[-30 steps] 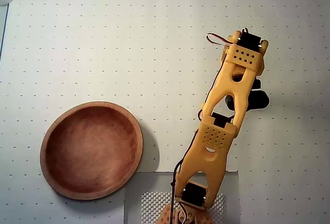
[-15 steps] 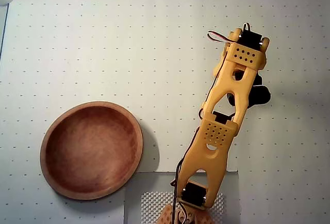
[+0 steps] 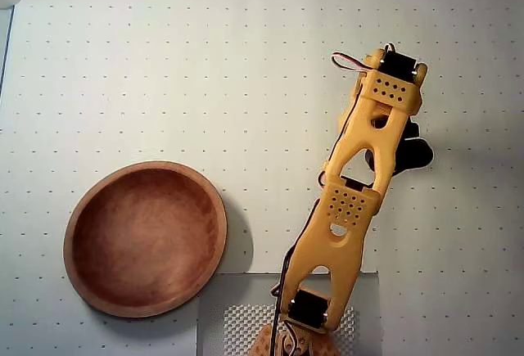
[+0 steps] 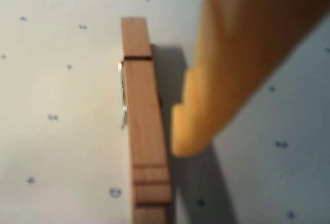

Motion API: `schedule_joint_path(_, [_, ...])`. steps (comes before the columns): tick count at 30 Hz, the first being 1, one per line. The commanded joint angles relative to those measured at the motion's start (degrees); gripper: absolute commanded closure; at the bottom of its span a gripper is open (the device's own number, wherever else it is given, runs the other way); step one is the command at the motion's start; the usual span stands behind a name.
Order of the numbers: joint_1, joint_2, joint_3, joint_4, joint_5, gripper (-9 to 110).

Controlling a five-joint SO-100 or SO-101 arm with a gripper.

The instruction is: Grasp a clothespin and put it in the bowl.

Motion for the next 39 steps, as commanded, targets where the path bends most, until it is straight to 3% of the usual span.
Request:
schedule_joint_path(1, [0.4,1.2,-3.6,-0.1,-2.0,73])
schedule_joint_path(39, [2.1,-0.3,-3.7,-6.4,-2.9,73])
